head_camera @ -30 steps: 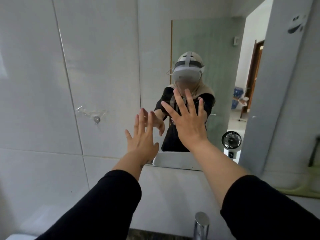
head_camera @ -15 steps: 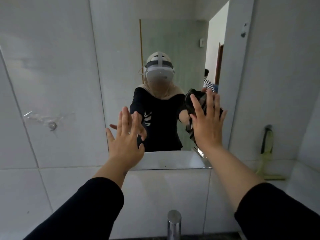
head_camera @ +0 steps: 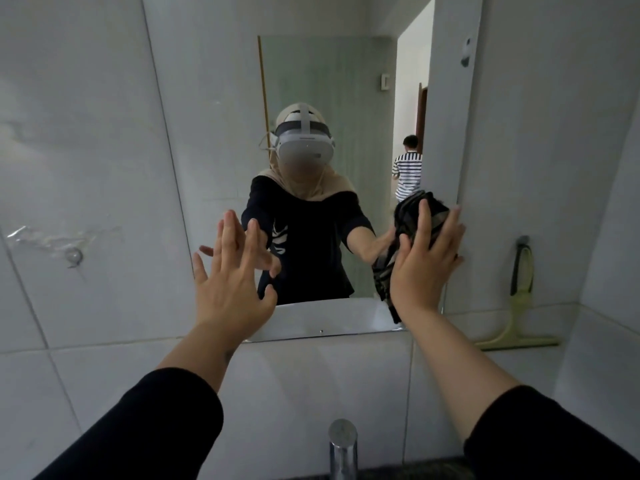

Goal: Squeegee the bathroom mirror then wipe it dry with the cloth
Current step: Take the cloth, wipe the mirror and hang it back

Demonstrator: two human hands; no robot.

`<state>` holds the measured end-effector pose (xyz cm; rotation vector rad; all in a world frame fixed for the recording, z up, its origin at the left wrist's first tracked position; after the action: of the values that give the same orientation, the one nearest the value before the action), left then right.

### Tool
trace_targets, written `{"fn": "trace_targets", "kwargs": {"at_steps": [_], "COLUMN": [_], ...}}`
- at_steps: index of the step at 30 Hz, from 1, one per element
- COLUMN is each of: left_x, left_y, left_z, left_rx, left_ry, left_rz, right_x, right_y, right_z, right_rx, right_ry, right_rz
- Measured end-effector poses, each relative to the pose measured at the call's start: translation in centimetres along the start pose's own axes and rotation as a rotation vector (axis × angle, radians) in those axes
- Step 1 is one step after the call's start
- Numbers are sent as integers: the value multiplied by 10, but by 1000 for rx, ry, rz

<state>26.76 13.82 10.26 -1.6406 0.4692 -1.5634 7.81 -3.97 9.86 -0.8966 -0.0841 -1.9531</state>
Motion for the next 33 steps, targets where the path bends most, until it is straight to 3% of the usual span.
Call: {"fn": "trace_targets", "kwargs": {"at_steps": [7,20,28,33], "left_x": [-12,-64,-86,-92], "left_y": [-5,3,23,26], "left_z": [11,50,45,36], "left_rx": [21,-25,-55,-83], "left_ry": [3,-161,-203,-188], "left_rz": [20,153,269,290], "right_x": [-60,-144,-171,-167], "right_y": [20,52,60,59], "right_z": [61,154,134,101], "right_rx": [-19,-185,-306,-303], "right_ry": [-243,-731,-950,-904], "right_rz": [101,303,375,323]}}
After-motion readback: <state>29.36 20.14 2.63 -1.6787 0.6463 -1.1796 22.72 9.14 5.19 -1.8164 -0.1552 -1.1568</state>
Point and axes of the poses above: each hand's wrist, its own x-axis towards the middle knuckle, its own y-axis out of the palm, z = x × y, the point moved 2 cm from there along x, towards the middle knuckle, and after that the axes turned 15 degrees about y, right-handed, at the moved point
